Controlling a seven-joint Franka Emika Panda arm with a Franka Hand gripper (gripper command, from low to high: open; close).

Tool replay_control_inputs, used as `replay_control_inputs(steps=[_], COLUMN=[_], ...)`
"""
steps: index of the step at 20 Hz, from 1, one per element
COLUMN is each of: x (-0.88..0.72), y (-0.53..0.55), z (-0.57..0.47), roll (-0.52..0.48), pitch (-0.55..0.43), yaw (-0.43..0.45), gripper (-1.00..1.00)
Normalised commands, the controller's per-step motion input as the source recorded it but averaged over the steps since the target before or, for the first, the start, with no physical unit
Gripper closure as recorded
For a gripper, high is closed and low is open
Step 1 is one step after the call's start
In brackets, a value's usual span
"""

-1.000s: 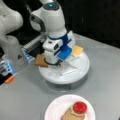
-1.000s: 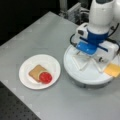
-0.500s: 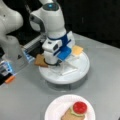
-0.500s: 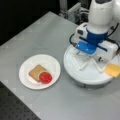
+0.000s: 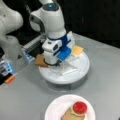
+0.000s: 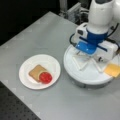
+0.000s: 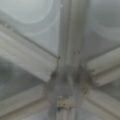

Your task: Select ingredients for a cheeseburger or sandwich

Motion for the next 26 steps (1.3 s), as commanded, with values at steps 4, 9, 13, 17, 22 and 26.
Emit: replay_control_inputs(steps=[4,9,13,17,22,26], x=[-0.2,-0.19,-0.18,-0.18,-0.17,-0.15], y=[0.02,0.0,-0.01,-0.01,0.0,-0.01], z=[-0.18,-0.16,-0.15,-0.16,-0.17,-0.2], roll=[0.003,0.014,0.034,0.036,0.033,0.017], pitch=[-0.198,-0.197,-0.2,-0.204,-0.196,-0.192], yaw=[0.041,0.053,0.075,0.085,0.124,0.15], gripper=[-1.0,-1.0,-1.0,-1.0,-1.0,-1.0])
